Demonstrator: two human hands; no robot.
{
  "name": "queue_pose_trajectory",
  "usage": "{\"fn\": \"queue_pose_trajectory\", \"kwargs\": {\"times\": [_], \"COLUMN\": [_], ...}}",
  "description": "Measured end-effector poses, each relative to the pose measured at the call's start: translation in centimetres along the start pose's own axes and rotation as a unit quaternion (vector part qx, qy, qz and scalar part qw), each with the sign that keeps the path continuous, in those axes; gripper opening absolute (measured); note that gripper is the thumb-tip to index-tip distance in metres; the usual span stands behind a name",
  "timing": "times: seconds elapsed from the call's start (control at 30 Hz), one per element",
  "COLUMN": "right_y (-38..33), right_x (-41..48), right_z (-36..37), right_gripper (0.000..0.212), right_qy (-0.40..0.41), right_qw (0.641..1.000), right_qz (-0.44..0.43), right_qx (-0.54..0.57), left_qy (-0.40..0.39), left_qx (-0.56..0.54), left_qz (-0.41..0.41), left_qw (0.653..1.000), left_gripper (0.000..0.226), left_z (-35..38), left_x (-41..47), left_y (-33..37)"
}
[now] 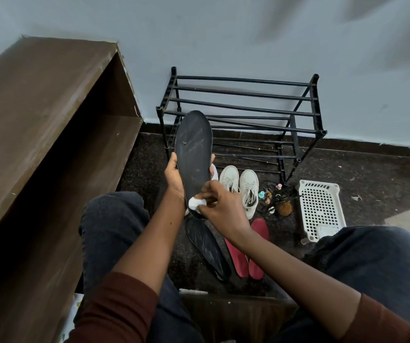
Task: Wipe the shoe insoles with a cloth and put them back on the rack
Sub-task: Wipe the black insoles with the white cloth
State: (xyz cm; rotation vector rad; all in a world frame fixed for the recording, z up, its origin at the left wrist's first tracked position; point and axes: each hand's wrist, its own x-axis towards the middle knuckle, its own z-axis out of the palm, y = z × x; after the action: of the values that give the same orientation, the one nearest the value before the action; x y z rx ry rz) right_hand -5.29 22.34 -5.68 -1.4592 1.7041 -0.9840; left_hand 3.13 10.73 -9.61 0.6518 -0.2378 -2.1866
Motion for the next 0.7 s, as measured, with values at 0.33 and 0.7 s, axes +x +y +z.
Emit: {"fn": "queue_pose_trajectory", "kwargs": {"times": [0.33,0.7], "right_y": [0.4,1.8], "right_x": [5.6,1.2], "right_z": [-0.6,0.0], "right_gripper": [0.026,0.028], "right_qy": [0.056,-0.009], "right_qw": [0.997,0.998], "right_qz": [-0.008,-0.033], "right_qx": [-0.048,-0.047], "left_qy": [0.067,0.065], "left_qx": [0.102,0.112], "left_qz": [0.042,-0.014], "left_qw": [0.992,0.991], "left_gripper": [0.054,0.081], "left_z": [0.1,-1.1], "left_x": [0.7,1.0], "left_y": [-1.6,-0.9]}}
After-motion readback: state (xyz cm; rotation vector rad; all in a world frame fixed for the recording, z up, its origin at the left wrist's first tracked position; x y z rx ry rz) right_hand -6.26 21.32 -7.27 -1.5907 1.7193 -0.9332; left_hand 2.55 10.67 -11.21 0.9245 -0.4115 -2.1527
